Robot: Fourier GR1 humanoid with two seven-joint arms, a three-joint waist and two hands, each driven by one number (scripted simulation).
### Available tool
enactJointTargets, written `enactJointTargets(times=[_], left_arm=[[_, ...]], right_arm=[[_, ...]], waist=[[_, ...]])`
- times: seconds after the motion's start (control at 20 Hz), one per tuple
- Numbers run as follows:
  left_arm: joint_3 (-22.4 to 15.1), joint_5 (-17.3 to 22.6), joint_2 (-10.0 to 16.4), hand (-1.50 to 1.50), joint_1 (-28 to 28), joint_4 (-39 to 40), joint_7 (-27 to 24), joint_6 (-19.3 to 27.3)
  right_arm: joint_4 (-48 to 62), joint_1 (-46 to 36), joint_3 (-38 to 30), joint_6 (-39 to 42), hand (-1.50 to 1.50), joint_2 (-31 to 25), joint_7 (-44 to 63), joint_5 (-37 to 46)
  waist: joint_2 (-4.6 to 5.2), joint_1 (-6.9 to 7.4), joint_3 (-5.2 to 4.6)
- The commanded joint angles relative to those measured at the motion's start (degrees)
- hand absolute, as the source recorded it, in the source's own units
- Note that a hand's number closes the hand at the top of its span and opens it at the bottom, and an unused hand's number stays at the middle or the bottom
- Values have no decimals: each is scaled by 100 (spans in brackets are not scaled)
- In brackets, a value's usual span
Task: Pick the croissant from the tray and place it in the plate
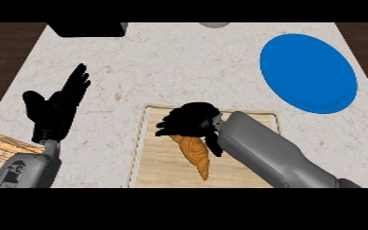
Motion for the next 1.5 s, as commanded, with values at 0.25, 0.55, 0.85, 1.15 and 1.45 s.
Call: enactJointTargets(times=[0.25, 0.55, 0.85, 1.15, 1.45], left_arm=[[131, -132, -168, 0, -79, 410, -13, -67], [196, -41, -215, 0, 180, 447, -286, -302], [184, -137, -230, 0, 384, -160, 54, -148], [260, -200, -188, 0, 354, -37, -19, -171], [367, -121, -137, 0, 417, -185, 154, -119]], right_arm=[[519, -133, -191, -146, -150, 391, -174, 629], [522, 89, 205, 60, 150, 480, -281, 1030], [58, 361, 304, 171, 150, 394, -563, 1260], [827, 551, -1102, -350, 150, 373, 109, 741], [1252, 836, -3125, -1591, 150, 684, 2380, -3]], waist=[[51, 3, -133], [46, -4, -136], [16, -8, -133], [44, -13, -128], [40, -176, -122]])
